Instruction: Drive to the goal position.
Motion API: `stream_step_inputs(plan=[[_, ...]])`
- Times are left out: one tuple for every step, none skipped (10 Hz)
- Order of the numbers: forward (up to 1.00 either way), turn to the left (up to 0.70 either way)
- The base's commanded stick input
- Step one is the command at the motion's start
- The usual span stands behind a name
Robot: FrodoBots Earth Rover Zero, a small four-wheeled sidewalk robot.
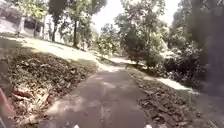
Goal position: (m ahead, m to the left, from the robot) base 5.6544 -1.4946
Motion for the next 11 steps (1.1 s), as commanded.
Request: stream_step_inputs(plan=[[1.0, 0.0], [1.0, 0.0], [1.0, 0.0], [1.0, 0.0], [1.0, 0.0], [1.0, 0.0], [1.0, 0.0], [1.0, 0.0], [1.0, 0.0], [1.0, 0.0], [1.0, 0.0]])
